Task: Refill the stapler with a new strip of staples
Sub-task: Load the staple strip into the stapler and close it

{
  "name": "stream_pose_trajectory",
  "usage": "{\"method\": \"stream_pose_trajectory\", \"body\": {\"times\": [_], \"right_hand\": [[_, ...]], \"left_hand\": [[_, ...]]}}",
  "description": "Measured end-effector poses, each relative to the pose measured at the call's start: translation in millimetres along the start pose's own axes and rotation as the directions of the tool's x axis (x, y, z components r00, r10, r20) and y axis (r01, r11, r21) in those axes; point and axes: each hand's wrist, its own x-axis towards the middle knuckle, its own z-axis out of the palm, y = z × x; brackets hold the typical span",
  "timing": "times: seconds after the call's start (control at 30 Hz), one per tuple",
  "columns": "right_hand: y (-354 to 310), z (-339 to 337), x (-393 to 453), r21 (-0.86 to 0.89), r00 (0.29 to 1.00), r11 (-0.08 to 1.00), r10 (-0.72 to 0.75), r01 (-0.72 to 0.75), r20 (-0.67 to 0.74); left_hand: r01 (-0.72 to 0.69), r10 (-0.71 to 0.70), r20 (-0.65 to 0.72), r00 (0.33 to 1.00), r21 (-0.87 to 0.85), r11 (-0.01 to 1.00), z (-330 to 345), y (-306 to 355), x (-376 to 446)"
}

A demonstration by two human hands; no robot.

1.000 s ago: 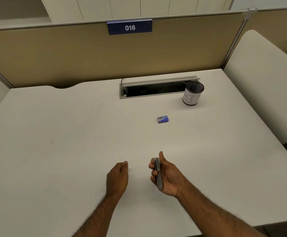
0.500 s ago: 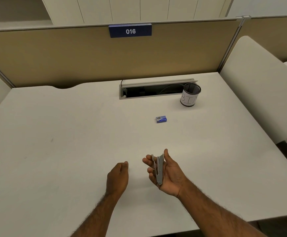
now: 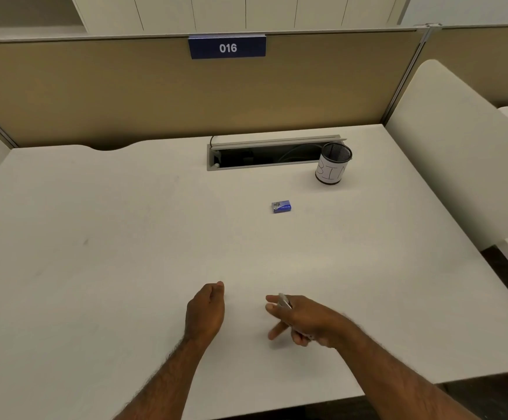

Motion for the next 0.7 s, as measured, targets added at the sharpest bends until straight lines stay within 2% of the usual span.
{"method": "stream_pose_trajectory", "body": {"times": [0.07,0.17,0.27,0.37,0.43,0.7], "right_hand": [[-1.0,-4.2,-0.4,-0.310,0.997,0.951,-0.018,-0.007,-0.077],[-10.1,-8.1,0.5,-0.349,0.979,0.936,-0.101,0.034,-0.177],[-19.0,-12.1,9.7,-0.474,0.909,0.877,-0.257,0.077,-0.329],[-28.4,-11.3,23.4,-0.277,0.892,0.955,-0.214,0.105,-0.398],[-38.1,-12.2,33.7,-0.214,0.876,0.967,-0.221,0.139,-0.429],[-60.8,-19.1,88.4,-0.368,0.806,0.922,-0.305,0.117,-0.507]], "left_hand": [[0.003,-0.003,0.004,1.000,-0.002,1.000,0.7,0.5,1.1],[0.002,-0.002,0.010,1.000,0.005,1.000,1.9,1.8,2.6],[-0.017,0.014,0.039,0.999,0.062,0.998,3.6,2.2,4.5],[-0.080,0.069,0.083,0.994,0.129,0.988,6.0,1.6,9.8],[-0.133,0.116,0.112,0.987,0.162,0.978,8.6,1.2,15.3],[-0.287,0.221,0.202,0.954,0.413,0.864,14.7,-5.0,36.9]]}}
